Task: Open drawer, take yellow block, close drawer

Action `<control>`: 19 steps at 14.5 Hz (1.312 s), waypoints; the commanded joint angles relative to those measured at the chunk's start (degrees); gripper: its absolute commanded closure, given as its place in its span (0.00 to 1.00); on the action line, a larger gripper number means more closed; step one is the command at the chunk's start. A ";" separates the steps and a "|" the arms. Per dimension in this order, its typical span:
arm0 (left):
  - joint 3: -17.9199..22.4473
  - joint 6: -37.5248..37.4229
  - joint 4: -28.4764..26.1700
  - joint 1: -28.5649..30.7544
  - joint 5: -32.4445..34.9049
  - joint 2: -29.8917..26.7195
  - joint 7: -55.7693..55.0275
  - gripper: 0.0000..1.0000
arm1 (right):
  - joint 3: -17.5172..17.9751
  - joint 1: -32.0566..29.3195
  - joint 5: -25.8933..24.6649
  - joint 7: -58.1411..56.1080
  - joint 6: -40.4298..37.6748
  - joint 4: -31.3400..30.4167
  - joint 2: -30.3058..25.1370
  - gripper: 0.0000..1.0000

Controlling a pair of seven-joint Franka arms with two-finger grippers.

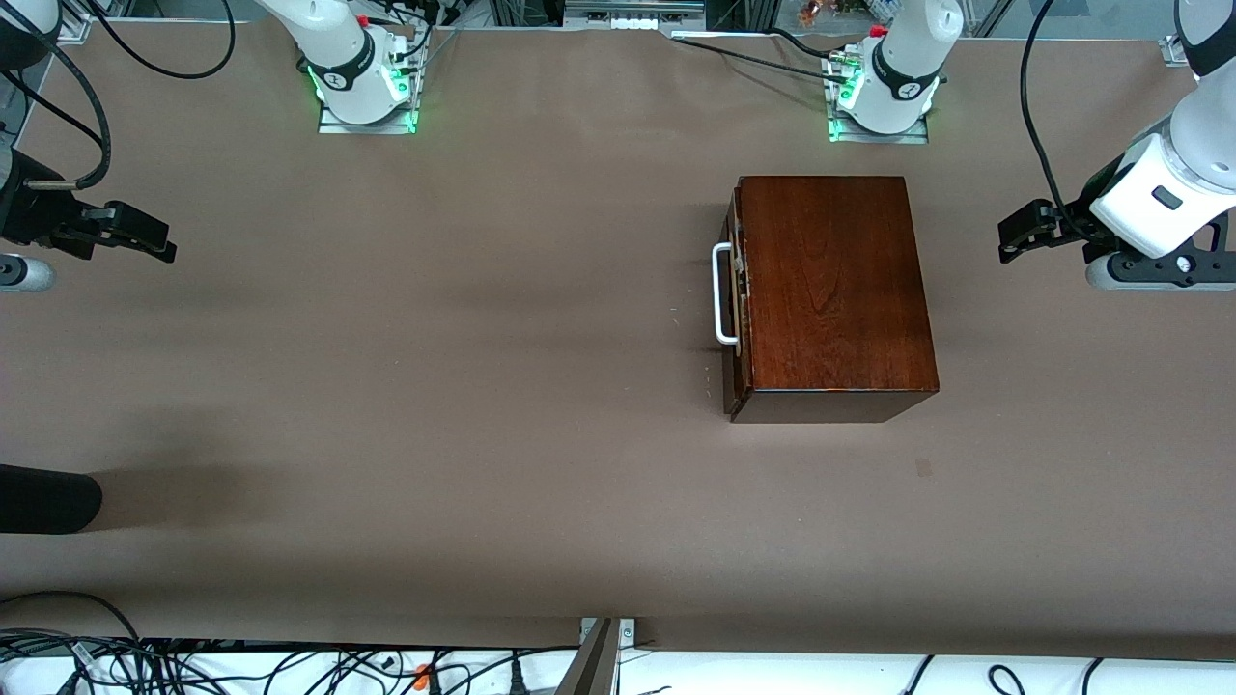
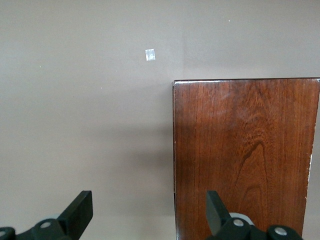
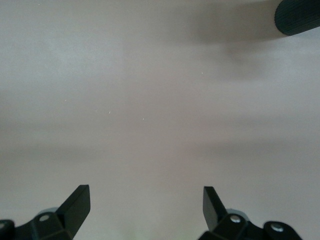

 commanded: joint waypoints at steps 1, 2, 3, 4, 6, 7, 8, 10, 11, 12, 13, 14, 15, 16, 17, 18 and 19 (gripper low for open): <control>-0.33 -1.13 1.06 0.28 -1.28 0.15 0.22 0.00 | 0.71 -0.67 -0.54 -0.55 0.40 -0.51 -0.34 0.00; -0.33 -1.13 1.15 0.28 -1.28 0.24 0.13 0.00 | 0.80 -0.67 -0.54 -0.55 0.40 -0.51 -0.34 0.00; -0.33 -1.13 1.15 0.28 -1.28 0.15 0.13 0.00 | 0.71 -0.67 -0.54 -0.55 0.40 -0.51 -0.34 0.00; -0.33 -1.13 1.15 0.28 -1.28 0.15 0.13 0.00 | 0.71 -0.67 -0.54 -0.55 0.40 -0.51 -0.34 0.00; -0.42 -1.21 1.15 0.28 -1.28 0.15 0.13 0.00 | 0.71 -0.67 -0.54 -0.55 0.40 -0.51 -0.34 0.00; -0.42 -1.22 1.15 0.28 -1.28 0.15 0.13 0.00 | 0.80 -0.67 -0.54 -0.55 0.40 -0.51 -0.34 0.00; -0.42 -1.22 1.15 0.28 -1.28 0.15 0.13 0.00 | 0.71 -0.67 -0.54 -0.55 0.40 -0.51 -0.34 0.00; -0.51 -1.65 1.15 -0.24 -1.28 0.15 0.04 0.00 | 0.80 -0.67 -0.54 -0.55 0.40 -0.51 -0.34 0.00; -0.59 -2.26 1.15 -0.42 -1.45 0.06 0.04 0.00 | 0.80 -0.67 -0.54 -0.55 0.40 -0.51 -0.34 0.00; -0.77 -2.62 1.15 -0.68 -2.06 -0.11 0.04 0.00 | 0.80 -0.67 -0.54 -0.55 0.40 -0.51 -0.34 0.00; -1.38 -3.06 1.15 -0.68 -3.20 0.06 0.04 0.00 | 0.71 -0.67 -0.54 -0.55 0.40 -0.51 -0.34 0.00; -1.82 -3.50 1.06 -0.77 -4.52 0.32 -0.22 0.00 | 0.80 -0.67 -0.54 -0.55 0.40 -0.51 -0.34 0.00; -3.04 -3.67 0.97 -0.86 -5.49 1.20 0.04 0.00 | 0.71 -0.67 -0.54 -0.55 0.40 -0.51 -0.34 0.00; -4.36 -3.68 0.97 -0.86 -6.54 2.34 0.22 0.00 | 0.71 -0.67 -0.54 -0.55 0.40 -0.51 -0.34 0.00; -5.94 -3.59 1.06 -0.95 -7.51 3.74 0.22 0.00 | 0.71 -0.67 -0.54 -0.55 0.40 -0.51 -0.34 0.00; -8.13 -3.59 1.15 -1.03 -8.04 5.32 0.22 0.00 | 0.71 -0.67 -0.54 -0.55 0.48 -0.51 -0.34 0.00; -10.42 -3.24 1.15 -1.04 -8.31 6.64 -0.65 0.00 | 0.80 -0.67 -0.54 -0.55 0.40 -0.51 -0.34 0.00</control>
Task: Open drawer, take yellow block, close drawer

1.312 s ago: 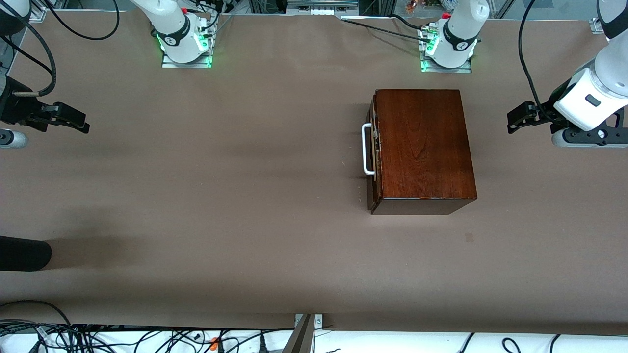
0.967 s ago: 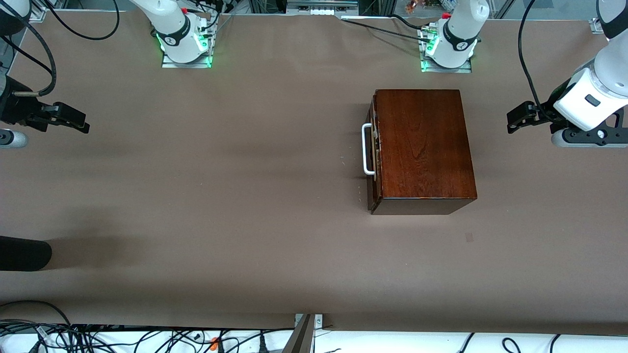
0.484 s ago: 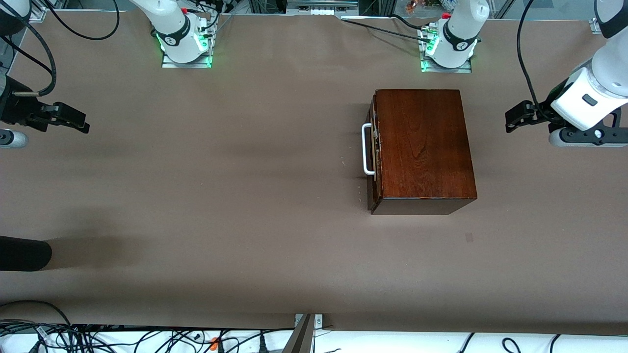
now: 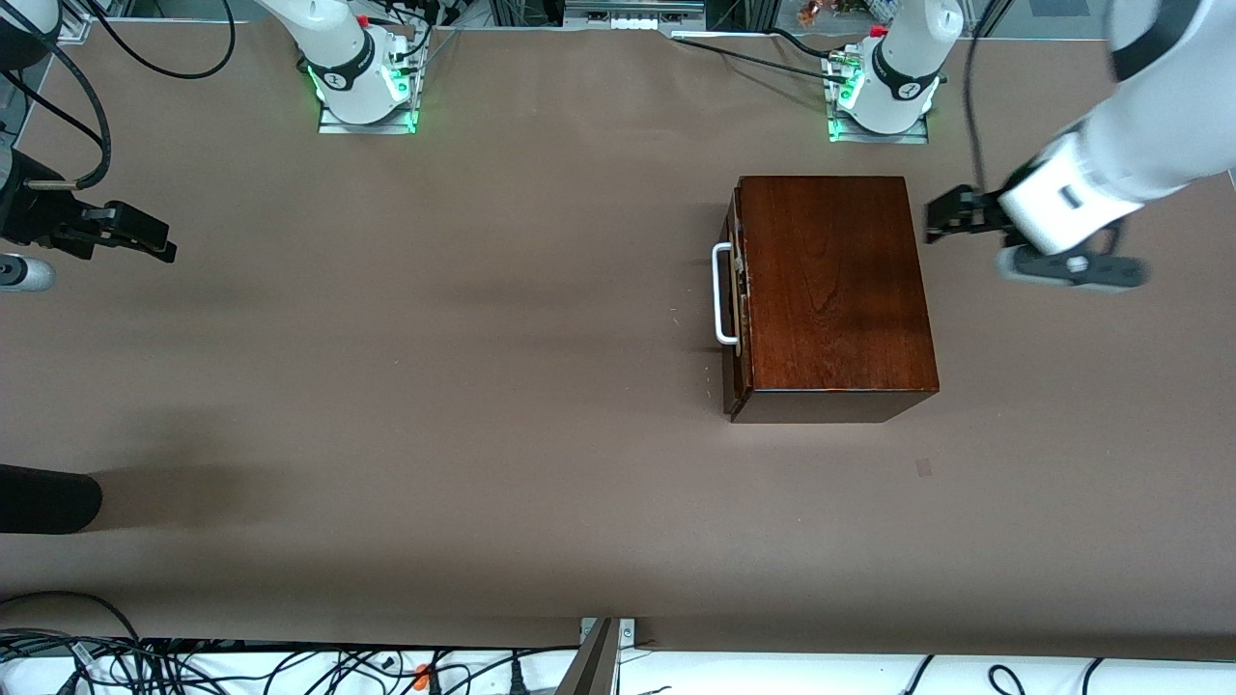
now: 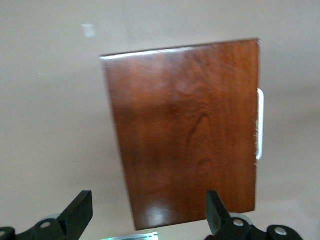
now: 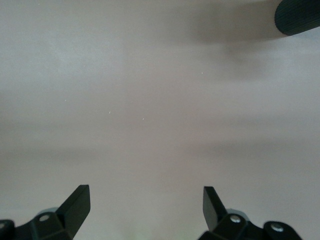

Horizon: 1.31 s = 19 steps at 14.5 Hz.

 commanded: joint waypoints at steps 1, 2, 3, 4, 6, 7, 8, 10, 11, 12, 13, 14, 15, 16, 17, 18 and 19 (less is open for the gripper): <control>-4.89 0.09 1.21 -0.24 -1.33 4.57 -0.73 0.00 | 0.71 -0.67 -0.54 -0.54 0.48 -0.50 -0.34 0.00; -6.30 1.06 1.21 -0.85 -1.42 5.54 -0.82 0.00 | 0.70 -0.67 -0.54 -0.54 0.40 -0.50 -0.34 0.00; -7.27 3.50 1.21 -1.90 -1.42 6.51 -1.86 0.00 | 0.79 -0.67 -0.54 -0.54 0.40 -0.50 -0.34 0.00; -7.62 6.22 1.21 -3.74 -1.25 7.30 -5.27 0.00 | 0.79 -0.67 -0.54 -0.54 0.40 -0.50 -0.34 0.00; -7.63 9.49 1.30 -8.57 -0.45 9.85 -13.62 0.00 | 0.79 -0.67 -0.54 -0.54 0.40 -0.50 -0.34 0.00; -7.54 11.77 1.91 -10.15 -0.37 11.51 -15.91 0.00 | 0.71 -0.67 -0.54 -0.54 0.40 -0.50 -0.34 0.00; -7.54 13.53 2.00 -11.65 -0.28 13.09 -17.59 0.00 | 0.79 -0.67 -0.54 -0.54 0.40 -0.50 -0.34 0.00; -7.54 15.99 1.92 -14.73 2.43 15.38 -21.54 0.00 | 0.79 -0.67 -0.54 -0.54 0.40 -0.50 -0.34 0.00; -7.63 16.88 1.92 -16.13 4.88 16.44 -23.39 0.00 | 0.71 -0.67 -0.54 -0.54 0.40 -0.50 -0.34 0.00; -7.63 17.76 1.83 -17.97 6.82 17.67 -25.06 0.00 | 0.70 -0.67 -0.54 -0.54 0.40 -0.50 -0.34 0.00; -7.54 18.55 1.57 -19.04 8.58 18.64 -26.56 0.00 | 0.70 -0.67 -0.54 -0.54 0.40 -0.50 -0.34 0.00; -7.63 19.17 1.30 -19.57 10.60 19.43 -27.53 0.00 | 0.79 -0.67 -0.54 -0.54 0.40 -0.50 -0.34 0.00; -7.54 19.26 1.13 -20.53 12.54 20.22 -28.23 0.00 | 0.79 -0.67 -0.54 -0.54 0.40 -0.50 -0.34 0.00; -7.54 19.35 1.13 -21.32 14.47 21.19 -29.29 0.00 | 0.71 -0.67 -0.54 -0.54 0.40 -0.50 -0.34 0.00; -7.63 19.78 1.13 -21.77 16.58 22.15 -30.69 0.00 | 0.70 -0.67 -0.54 -0.54 0.40 -0.50 -0.34 0.00; -7.63 20.83 0.78 -22.38 17.90 22.86 -32.27 0.00 | 0.70 -0.67 -0.54 -0.54 0.40 -0.50 -0.34 0.00; -7.54 21.71 0.43 -23.17 18.44 23.56 -33.76 0.00 | 0.79 -0.67 -0.54 -0.54 0.40 -0.50 -0.34 0.00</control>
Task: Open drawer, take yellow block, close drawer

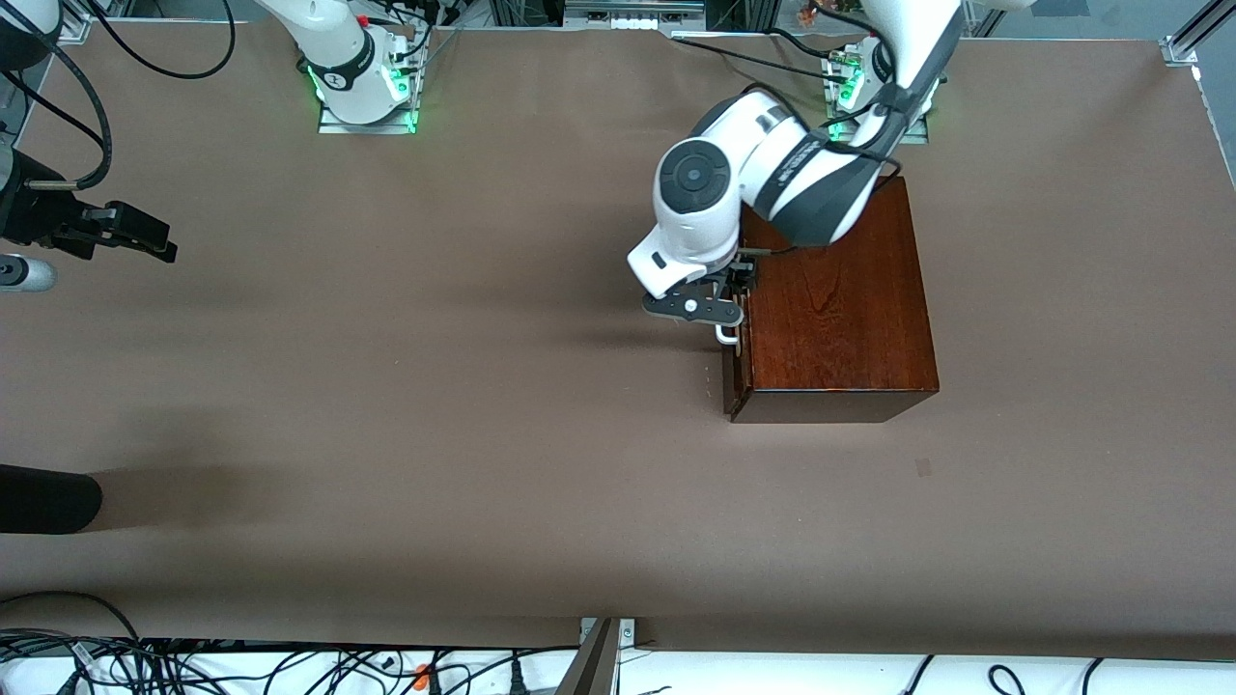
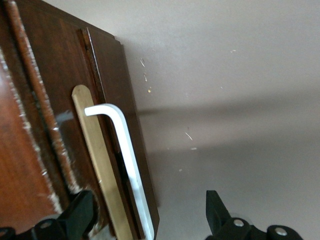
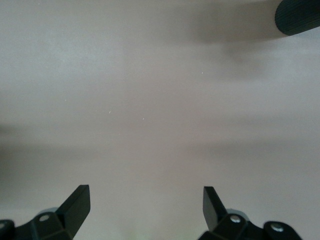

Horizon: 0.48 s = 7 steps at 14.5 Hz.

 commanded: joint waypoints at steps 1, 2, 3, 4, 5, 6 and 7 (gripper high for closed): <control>0.33 1.43 0.34 -1.85 3.88 2.29 -4.35 0.00 | 0.68 -0.67 -0.54 -0.54 0.39 -0.45 -0.34 0.00; 0.24 1.43 0.34 -2.02 5.19 2.91 -5.41 0.00 | 0.68 -0.67 -0.54 -0.54 0.39 -0.45 -0.34 0.00; 0.33 1.43 0.34 -2.46 5.99 3.35 -6.12 0.00 | 0.68 -0.67 -0.54 -0.54 0.39 -0.45 -0.34 0.00; 0.33 1.52 0.34 -2.64 6.00 3.87 -6.91 0.00 | 0.76 -0.67 -0.54 -0.54 0.39 -0.45 -0.34 0.00; 0.33 1.52 0.34 -2.64 6.08 4.31 -8.13 0.00 | 0.68 -0.67 -0.54 -0.54 0.39 -0.45 -0.34 0.00; 0.33 1.43 0.17 -2.64 6.08 4.32 -8.41 0.00 | 0.68 -0.67 -0.54 -0.54 0.39 -0.45 -0.34 0.00; 0.33 1.43 -0.35 -2.64 6.35 4.32 -8.50 0.00 | 0.68 -0.67 -0.54 -0.54 0.39 -0.45 -0.34 0.00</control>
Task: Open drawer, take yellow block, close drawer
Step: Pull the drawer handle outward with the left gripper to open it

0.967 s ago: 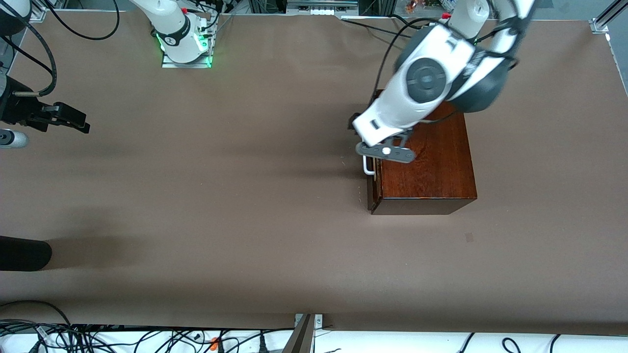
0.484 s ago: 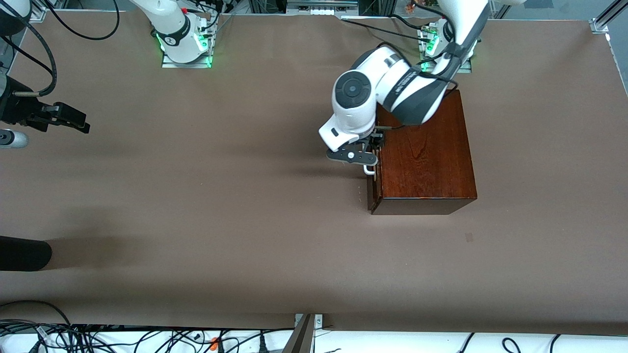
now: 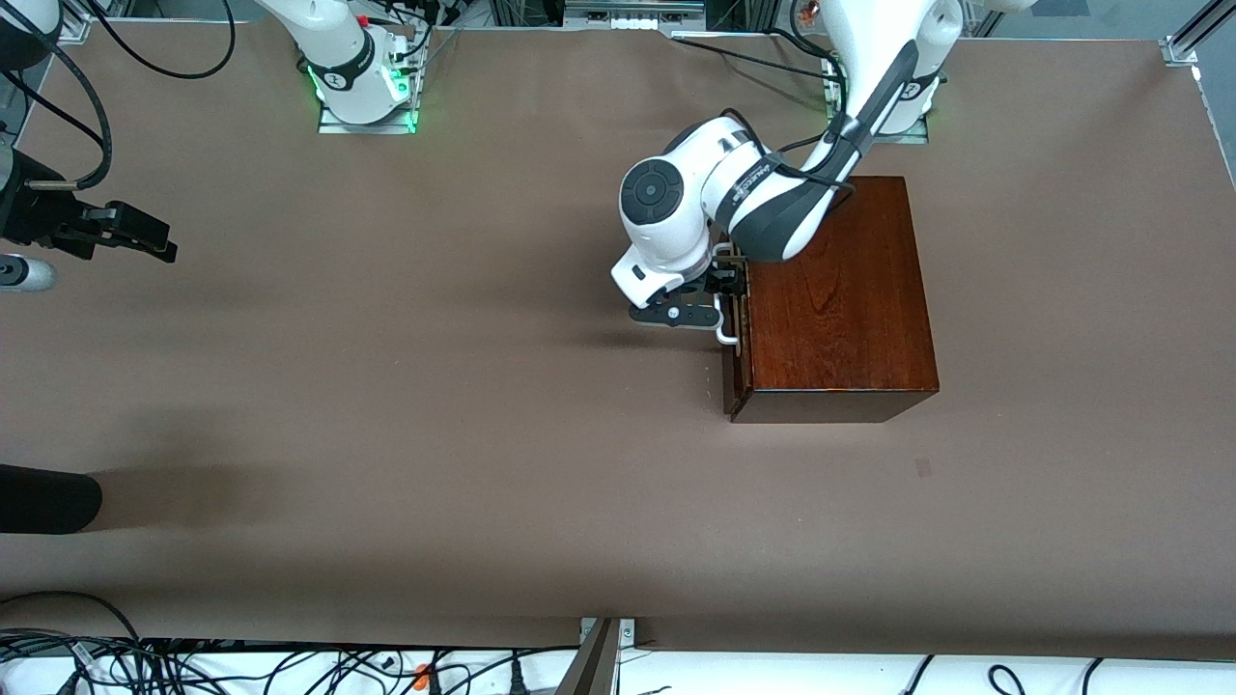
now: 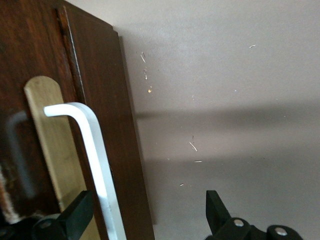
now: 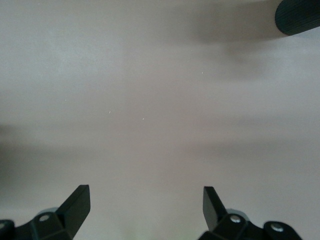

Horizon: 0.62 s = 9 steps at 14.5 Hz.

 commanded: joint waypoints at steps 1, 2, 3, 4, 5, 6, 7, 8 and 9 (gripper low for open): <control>0.33 0.02 -0.49 -0.51 2.13 -0.01 -1.82 0.00 | 0.68 -0.67 -0.54 -0.54 0.40 -0.45 -0.34 0.00; 0.33 0.02 -0.66 -0.51 2.13 -0.01 -1.82 0.00 | 0.68 -0.67 -0.54 -0.54 0.40 -0.45 -0.34 0.00; 0.33 0.02 -0.93 -0.60 2.21 0.08 -1.91 0.00 | 0.76 -0.67 -0.54 -0.54 0.40 -0.45 -0.34 0.00; 0.33 0.02 -1.10 -0.51 2.56 0.43 -1.91 0.00 | 0.68 -0.67 -0.54 -0.54 0.40 -0.45 -0.34 0.00; 0.33 0.11 -1.45 -0.51 3.09 0.43 -2.00 0.00 | 0.76 -0.67 -0.54 -0.54 0.40 -0.45 -0.34 0.00; 0.24 0.11 -1.54 -0.60 3.53 0.61 -2.17 0.00 | 0.68 -0.67 -0.54 -0.54 0.40 -0.45 -0.34 0.00; 0.24 0.11 -1.54 -0.60 3.71 0.70 -2.96 0.00 | 0.68 -0.67 -0.54 -0.54 0.40 -0.45 -0.34 0.00; 0.24 0.46 -1.54 -1.21 3.71 0.96 -3.84 0.00 | 0.76 -0.67 -0.54 -0.54 0.40 -0.45 -0.34 0.00; 0.24 0.98 -1.54 -1.73 3.71 1.39 -4.54 0.00 | 0.68 -0.67 -0.54 -0.54 0.40 -0.54 -0.34 0.00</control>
